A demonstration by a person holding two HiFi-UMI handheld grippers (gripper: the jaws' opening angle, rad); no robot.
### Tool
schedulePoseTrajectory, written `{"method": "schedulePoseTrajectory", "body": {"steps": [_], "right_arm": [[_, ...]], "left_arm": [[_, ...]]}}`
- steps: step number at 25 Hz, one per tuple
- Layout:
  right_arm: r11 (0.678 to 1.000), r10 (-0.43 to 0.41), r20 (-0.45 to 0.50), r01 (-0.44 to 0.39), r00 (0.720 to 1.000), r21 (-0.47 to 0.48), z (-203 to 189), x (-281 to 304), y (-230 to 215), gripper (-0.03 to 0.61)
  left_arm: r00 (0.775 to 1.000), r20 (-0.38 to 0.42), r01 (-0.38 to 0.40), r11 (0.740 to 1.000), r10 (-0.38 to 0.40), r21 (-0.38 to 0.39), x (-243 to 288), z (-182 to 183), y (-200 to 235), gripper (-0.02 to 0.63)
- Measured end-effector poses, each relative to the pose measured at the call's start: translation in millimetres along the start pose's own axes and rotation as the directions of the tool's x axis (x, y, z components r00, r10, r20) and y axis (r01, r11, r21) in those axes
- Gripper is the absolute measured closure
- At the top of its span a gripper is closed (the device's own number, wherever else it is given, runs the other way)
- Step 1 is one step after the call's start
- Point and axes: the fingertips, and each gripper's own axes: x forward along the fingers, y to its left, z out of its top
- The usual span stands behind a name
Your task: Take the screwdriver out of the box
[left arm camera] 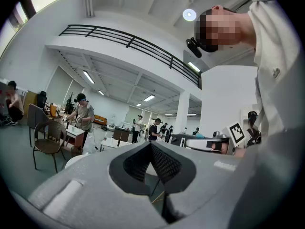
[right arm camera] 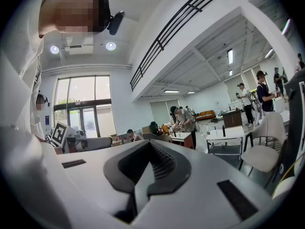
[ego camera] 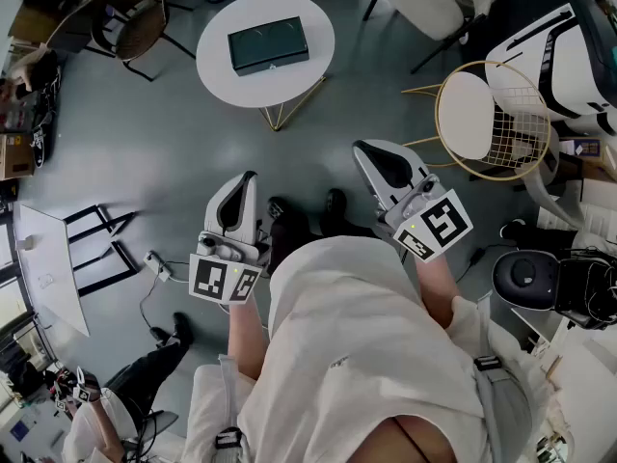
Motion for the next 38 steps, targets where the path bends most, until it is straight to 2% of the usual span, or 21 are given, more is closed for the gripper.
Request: {"method": "schedulePoseTrajectory", "body": {"steps": [11,16,22,27,38], "right_arm": [[1.000,-0.014,-0.016,0.015,1.000,0.009,-4,-1,-4,0.574],[0.999,0.032,-0.014,-0.032,0.999,0.027,-7,-5,0,0.572],[0.999,0.038,-0.032,-0.036,0.999,0.038,-19,-1,3,0.572],[0.998,0.038,-0.044,-0.036,0.998,0.048,-23,9,3,0.572],[0.999,-0.037,-0.037,0.038,0.999,0.038,-8,65,10,0.572]], "left_arm": [[1.000,-0.014,0.002,1.000,-0.002,0.008,0,1,-1,0.604],[1.000,-0.023,-0.003,1.000,0.003,0.005,0,-3,-5,0.604],[0.999,-0.042,-0.010,1.000,0.010,0.007,-8,-11,-8,0.604],[0.998,-0.062,-0.024,1.000,0.023,-0.014,-10,-18,6,0.604],[0.996,-0.066,0.056,0.998,-0.056,-0.007,10,-1,68,0.604]]}}
